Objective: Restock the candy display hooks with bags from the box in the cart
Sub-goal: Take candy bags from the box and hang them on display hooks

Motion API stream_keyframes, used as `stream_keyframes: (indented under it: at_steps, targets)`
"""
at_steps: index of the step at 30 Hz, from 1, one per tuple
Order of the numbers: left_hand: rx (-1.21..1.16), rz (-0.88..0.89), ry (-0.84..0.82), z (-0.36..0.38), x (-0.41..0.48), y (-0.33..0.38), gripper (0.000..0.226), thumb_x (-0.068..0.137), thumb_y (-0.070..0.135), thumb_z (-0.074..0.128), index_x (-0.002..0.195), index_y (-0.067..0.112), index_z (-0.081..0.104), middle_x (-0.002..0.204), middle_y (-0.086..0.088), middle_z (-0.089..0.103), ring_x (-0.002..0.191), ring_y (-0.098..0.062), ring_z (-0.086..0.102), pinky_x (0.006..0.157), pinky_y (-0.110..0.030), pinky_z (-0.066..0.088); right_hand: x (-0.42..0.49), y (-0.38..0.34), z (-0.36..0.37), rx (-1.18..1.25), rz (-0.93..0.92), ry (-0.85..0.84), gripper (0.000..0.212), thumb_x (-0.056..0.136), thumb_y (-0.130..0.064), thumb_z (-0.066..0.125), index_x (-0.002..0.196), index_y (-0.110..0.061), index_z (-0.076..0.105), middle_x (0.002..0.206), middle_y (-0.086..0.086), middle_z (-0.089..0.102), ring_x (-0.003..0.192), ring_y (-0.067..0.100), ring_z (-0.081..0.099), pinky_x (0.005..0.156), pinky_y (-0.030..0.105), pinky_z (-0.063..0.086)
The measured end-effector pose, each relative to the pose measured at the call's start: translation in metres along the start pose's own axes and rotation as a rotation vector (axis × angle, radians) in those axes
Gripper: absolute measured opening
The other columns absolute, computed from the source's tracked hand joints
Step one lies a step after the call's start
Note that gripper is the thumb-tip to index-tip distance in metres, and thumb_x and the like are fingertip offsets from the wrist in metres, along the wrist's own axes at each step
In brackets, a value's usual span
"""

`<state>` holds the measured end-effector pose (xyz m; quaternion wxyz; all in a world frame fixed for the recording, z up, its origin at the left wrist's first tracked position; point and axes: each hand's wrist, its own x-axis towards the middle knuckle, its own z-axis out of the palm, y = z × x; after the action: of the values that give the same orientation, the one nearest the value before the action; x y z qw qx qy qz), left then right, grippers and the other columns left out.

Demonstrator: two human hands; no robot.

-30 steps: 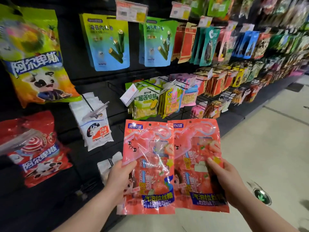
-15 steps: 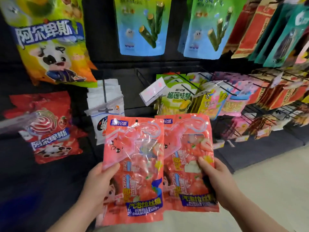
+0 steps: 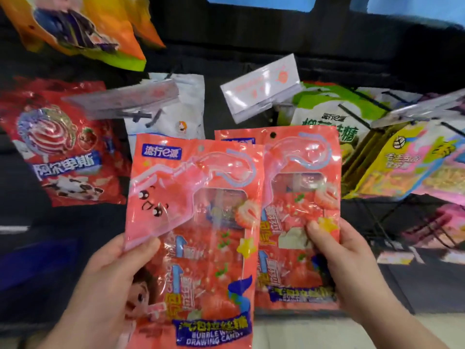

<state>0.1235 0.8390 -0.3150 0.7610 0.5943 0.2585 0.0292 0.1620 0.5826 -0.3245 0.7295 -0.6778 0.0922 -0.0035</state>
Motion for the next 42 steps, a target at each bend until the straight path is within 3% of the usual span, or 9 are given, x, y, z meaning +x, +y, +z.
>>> stream_keyframes:
  at_steps: [2, 10, 15, 19, 26, 28, 33, 37, 42]
  targets:
    - [-0.010, 0.011, 0.028, 0.001, 0.003, -0.002, 0.019, 0.081, 0.010, 0.062, 0.073, 0.019, 0.077, 0.074, -0.011, 0.076, 0.059, -0.023, 0.072, 0.070, -0.040, 0.052, 0.009, 0.001, 0.004, 0.013, -0.016, -0.040, 0.049, 0.049, -0.058, 0.084, 0.086, -0.027, 0.073, 0.094, 0.013, 0.075, 0.082, 0.030, 0.071, 0.076, 0.052, 0.058]
    - [-0.040, 0.021, 0.021, 0.004, 0.009, 0.001, 0.015, 0.082, 0.010, 0.060, 0.084, 0.014, 0.074, 0.079, -0.014, 0.076, 0.064, -0.026, 0.073, 0.072, -0.042, 0.053, 0.025, 0.000, 0.011, 0.089, 0.005, -0.104, 0.040, 0.060, -0.046, 0.074, 0.087, -0.018, 0.070, 0.095, 0.016, 0.074, 0.081, 0.031, 0.070, 0.078, 0.057, 0.056]
    - [-0.033, 0.005, -0.009, 0.006, 0.010, 0.006, 0.019, 0.073, 0.016, 0.064, 0.089, 0.015, 0.073, 0.082, -0.015, 0.076, 0.068, -0.028, 0.074, 0.070, -0.042, 0.052, 0.028, 0.001, 0.010, 0.095, 0.028, -0.132, 0.073, 0.031, -0.065, 0.086, 0.084, -0.018, 0.069, 0.092, 0.020, 0.065, 0.080, 0.034, 0.065, 0.076, 0.061, 0.054]
    - [-0.027, 0.005, -0.005, 0.008, 0.012, 0.006, 0.016, 0.076, 0.014, 0.063, 0.090, 0.014, 0.072, 0.079, -0.014, 0.076, 0.064, -0.026, 0.074, 0.068, -0.039, 0.051, 0.030, 0.000, 0.009, 0.110, 0.050, -0.138, 0.034, 0.066, -0.039, 0.069, 0.090, -0.014, 0.067, 0.087, 0.015, 0.073, 0.071, 0.028, 0.070, 0.066, 0.047, 0.060]
    - [0.008, 0.003, -0.030, 0.012, 0.015, 0.008, 0.013, 0.085, 0.013, 0.059, 0.090, 0.015, 0.071, 0.077, -0.011, 0.076, 0.061, -0.022, 0.073, 0.062, -0.035, 0.051, 0.054, 0.003, 0.020, 0.091, 0.067, -0.080, 0.015, 0.089, -0.026, 0.060, 0.094, -0.012, 0.066, 0.082, 0.013, 0.072, 0.066, 0.026, 0.069, 0.066, 0.043, 0.058]
    - [-0.002, 0.001, -0.044, 0.014, 0.018, 0.008, 0.013, 0.086, 0.013, 0.059, 0.093, 0.014, 0.070, 0.078, -0.012, 0.076, 0.063, -0.023, 0.073, 0.061, -0.035, 0.052, 0.069, 0.002, 0.025, 0.072, 0.056, -0.056, 0.016, 0.091, -0.027, 0.060, 0.095, -0.011, 0.065, 0.082, 0.015, 0.067, 0.065, 0.029, 0.064, 0.067, 0.042, 0.055]
    - [-0.038, -0.004, -0.071, 0.022, 0.024, 0.004, 0.014, 0.088, 0.010, 0.057, 0.092, 0.012, 0.070, 0.077, -0.015, 0.075, 0.060, -0.025, 0.073, 0.044, -0.032, 0.055, 0.114, 0.001, 0.038, 0.082, 0.031, -0.034, 0.009, 0.093, -0.021, 0.059, 0.089, -0.013, 0.063, 0.056, -0.006, 0.068, 0.046, 0.007, 0.063, 0.043, 0.019, 0.049]
    - [-0.060, 0.007, -0.089, 0.026, 0.029, 0.001, 0.015, 0.086, 0.010, 0.058, 0.094, 0.011, 0.071, 0.078, -0.015, 0.075, 0.061, -0.026, 0.073, 0.042, -0.030, 0.055, 0.146, 0.005, 0.042, 0.054, 0.031, -0.017, 0.011, 0.092, -0.022, 0.062, 0.093, -0.012, 0.065, 0.071, 0.001, 0.071, 0.058, 0.014, 0.068, 0.052, 0.025, 0.054]
    - [-0.051, 0.029, -0.107, 0.032, 0.031, -0.002, 0.023, 0.073, 0.015, 0.062, 0.093, 0.012, 0.071, 0.080, -0.015, 0.076, 0.063, -0.025, 0.073, 0.047, -0.032, 0.056, 0.160, 0.006, 0.042, -0.026, 0.049, -0.042, 0.013, 0.093, -0.018, 0.061, 0.095, -0.006, 0.061, 0.077, 0.005, 0.065, 0.049, 0.003, 0.063, 0.043, 0.014, 0.046]
